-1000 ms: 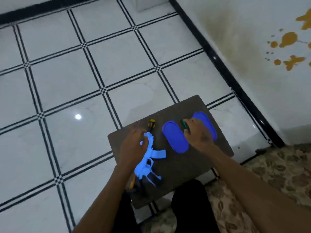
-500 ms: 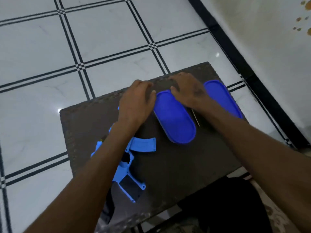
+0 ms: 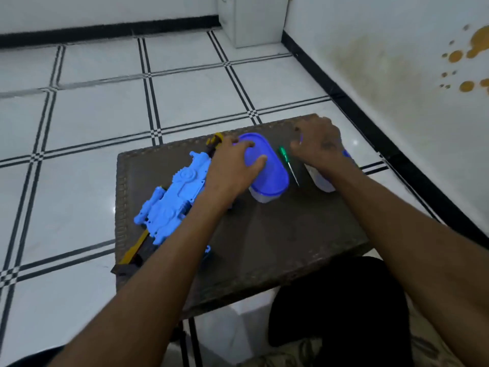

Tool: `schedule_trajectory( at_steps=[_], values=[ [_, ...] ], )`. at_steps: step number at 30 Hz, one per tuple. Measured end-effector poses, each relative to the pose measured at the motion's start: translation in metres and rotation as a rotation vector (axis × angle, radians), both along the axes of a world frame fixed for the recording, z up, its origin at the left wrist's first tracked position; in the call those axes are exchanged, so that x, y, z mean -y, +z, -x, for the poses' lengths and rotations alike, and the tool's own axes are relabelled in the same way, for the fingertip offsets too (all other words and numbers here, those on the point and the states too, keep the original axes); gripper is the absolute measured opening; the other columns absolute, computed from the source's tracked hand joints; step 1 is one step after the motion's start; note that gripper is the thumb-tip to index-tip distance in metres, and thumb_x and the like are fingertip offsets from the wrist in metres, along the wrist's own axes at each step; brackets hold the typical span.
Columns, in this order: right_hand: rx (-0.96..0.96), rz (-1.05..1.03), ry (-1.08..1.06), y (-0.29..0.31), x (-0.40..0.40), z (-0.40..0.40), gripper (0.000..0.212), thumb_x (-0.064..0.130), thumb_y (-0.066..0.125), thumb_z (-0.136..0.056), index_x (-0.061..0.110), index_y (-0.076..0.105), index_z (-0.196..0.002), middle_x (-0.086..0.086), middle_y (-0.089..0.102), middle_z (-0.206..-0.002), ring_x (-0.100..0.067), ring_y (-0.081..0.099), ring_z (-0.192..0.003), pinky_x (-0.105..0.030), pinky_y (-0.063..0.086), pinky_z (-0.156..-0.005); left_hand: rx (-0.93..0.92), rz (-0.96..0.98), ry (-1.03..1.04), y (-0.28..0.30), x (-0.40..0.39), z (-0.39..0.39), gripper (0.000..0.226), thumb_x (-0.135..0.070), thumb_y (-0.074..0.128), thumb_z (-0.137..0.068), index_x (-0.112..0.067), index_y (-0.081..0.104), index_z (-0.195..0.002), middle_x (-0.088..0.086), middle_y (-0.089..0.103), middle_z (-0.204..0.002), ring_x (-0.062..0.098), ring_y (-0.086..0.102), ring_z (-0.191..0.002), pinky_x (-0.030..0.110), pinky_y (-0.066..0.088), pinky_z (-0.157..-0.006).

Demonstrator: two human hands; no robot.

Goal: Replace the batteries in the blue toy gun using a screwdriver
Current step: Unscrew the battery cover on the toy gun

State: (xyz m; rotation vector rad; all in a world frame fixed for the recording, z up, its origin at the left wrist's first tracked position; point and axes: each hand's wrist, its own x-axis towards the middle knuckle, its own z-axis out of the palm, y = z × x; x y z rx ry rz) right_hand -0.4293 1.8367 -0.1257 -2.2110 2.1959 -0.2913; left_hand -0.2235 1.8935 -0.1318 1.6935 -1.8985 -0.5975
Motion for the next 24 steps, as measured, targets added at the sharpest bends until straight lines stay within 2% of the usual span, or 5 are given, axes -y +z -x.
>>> schedule_trajectory(
  at_steps=[4, 8, 13, 18, 24],
  values=[
    [-0.045, -0.239, -0.181, 0.001, -0.033, 0.034, 0.063, 0.051, 0.058, -0.084, 0.029, 0.041, -0.141, -0.018, 0.031, -0.149, -0.041, 0.016, -0.143, -0.056, 0.019, -0.113, 0.059, -0.139, -0.028, -0.003, -0.019, 0.028, 0.074, -0.061, 0.066, -0.078, -0.025, 0.05, -0.141, 0.015, 0.018, -0.159, 0.026, 0.023, -0.145, 0.035, 0.024, -0.116],
    [0.081, -0.379, -0.189, -0.009, -0.051, 0.063, 0.081, 0.058, 0.059, -0.084, 0.033, 0.023, -0.152, -0.019, 0.029, -0.151, -0.038, 0.035, -0.136, -0.046, 0.035, -0.107, 0.207, -0.199, -0.07, -0.024, -0.034, 0.042, 0.073, -0.059, 0.066, -0.079, -0.028, 0.048, -0.142, 0.016, 0.019, -0.159, 0.035, 0.015, -0.146, 0.04, 0.019, -0.118],
    [0.18, -0.297, -0.131, -0.009, -0.05, 0.074, 0.08, 0.052, 0.066, -0.077, 0.029, 0.037, -0.147, -0.013, 0.044, -0.145, -0.032, 0.046, -0.13, -0.039, 0.04, -0.103, 0.224, -0.051, -0.052, -0.037, -0.066, 0.045, 0.057, -0.037, 0.067, -0.086, -0.026, 0.052, -0.139, 0.011, 0.033, -0.155, 0.031, 0.039, -0.136, 0.037, 0.033, -0.108],
    [0.244, -0.261, -0.135, -0.003, -0.033, 0.079, 0.079, 0.053, 0.067, -0.075, 0.028, 0.041, -0.145, -0.011, 0.047, -0.142, -0.031, 0.048, -0.126, -0.039, 0.041, -0.102, 0.252, 0.034, 0.015, -0.032, -0.078, 0.051, 0.044, -0.049, 0.063, -0.086, -0.031, 0.062, -0.126, -0.001, 0.044, -0.146, 0.025, 0.055, -0.119, 0.036, 0.047, -0.09],
    [0.265, -0.225, -0.112, -0.008, -0.014, 0.07, 0.076, 0.053, 0.068, -0.076, 0.027, 0.043, -0.143, -0.011, 0.047, -0.14, -0.031, 0.05, -0.124, -0.039, 0.043, -0.1, 0.209, -0.012, 0.07, -0.021, -0.052, 0.054, 0.073, -0.064, 0.061, -0.081, -0.033, 0.041, -0.144, 0.008, 0.017, -0.16, 0.03, 0.027, -0.143, 0.044, 0.039, -0.105]
  ],
)
